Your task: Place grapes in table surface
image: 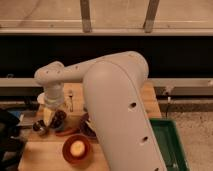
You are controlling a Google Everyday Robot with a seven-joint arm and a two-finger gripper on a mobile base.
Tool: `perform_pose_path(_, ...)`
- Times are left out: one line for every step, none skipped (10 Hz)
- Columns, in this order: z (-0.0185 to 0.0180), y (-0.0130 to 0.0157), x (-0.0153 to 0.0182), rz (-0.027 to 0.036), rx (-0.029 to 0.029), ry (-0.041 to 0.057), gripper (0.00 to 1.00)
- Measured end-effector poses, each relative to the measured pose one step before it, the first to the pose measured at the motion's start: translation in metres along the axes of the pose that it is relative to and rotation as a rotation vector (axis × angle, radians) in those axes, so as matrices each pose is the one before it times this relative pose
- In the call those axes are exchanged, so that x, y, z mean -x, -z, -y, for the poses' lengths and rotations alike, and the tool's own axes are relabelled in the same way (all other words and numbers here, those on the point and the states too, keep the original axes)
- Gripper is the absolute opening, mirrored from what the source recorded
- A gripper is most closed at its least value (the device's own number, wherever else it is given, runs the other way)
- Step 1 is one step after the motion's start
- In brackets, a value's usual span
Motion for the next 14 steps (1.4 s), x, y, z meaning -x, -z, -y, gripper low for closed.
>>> perform_pose_path(-0.00006,-0.00430,-0.00112,-0.01096,-0.00058,-0.00246,0.80)
perform_pose_path(-0.00120,-0.00596,-0.00074,-0.01244,0.00239,-0.00206,0.80)
perform_pose_path(-0.00248,-0.00442,0.00055,-0.00724,0.00386,0.00142,0.80)
perform_pose_path(-0.00256,-0.00443,0.00032,-0.00644,0.00598,0.00078,0.80)
perform_pose_path(-0.00166,-0.00415,0.00033,-0.00559,0.00561,-0.00063,0.80)
perform_pose_path(-0.00225,-0.00522,0.00085,-0.00757,0.00449,-0.00077,0.80)
perform_pose_path(-0.00358,-0.00374,0.00198,-0.00601,-0.00244,0.00186,0.79)
perform_pose_path(-0.00293,-0.00234,0.00188,-0.00477,-0.00564,0.00533,0.75)
perform_pose_path(-0.00236,-0.00266,0.00151,-0.00412,-0.00649,0.00139,0.63)
perform_pose_path(-0.00027,-0.00092,0.00034,-0.00079,-0.00446,-0.00170,0.53)
perform_pose_path(0.00067,-0.00078,0.00022,0.00011,-0.00445,-0.00248,0.43)
perform_pose_path(0.00008,-0.00013,0.00021,0.00001,-0.00265,-0.00061,0.36)
perform_pose_path(0.00083,0.00061,0.00017,0.00073,-0.00391,-0.00204,0.24)
perform_pose_path(0.00133,0.00090,-0.00017,0.00129,-0.00248,-0.00297,0.14)
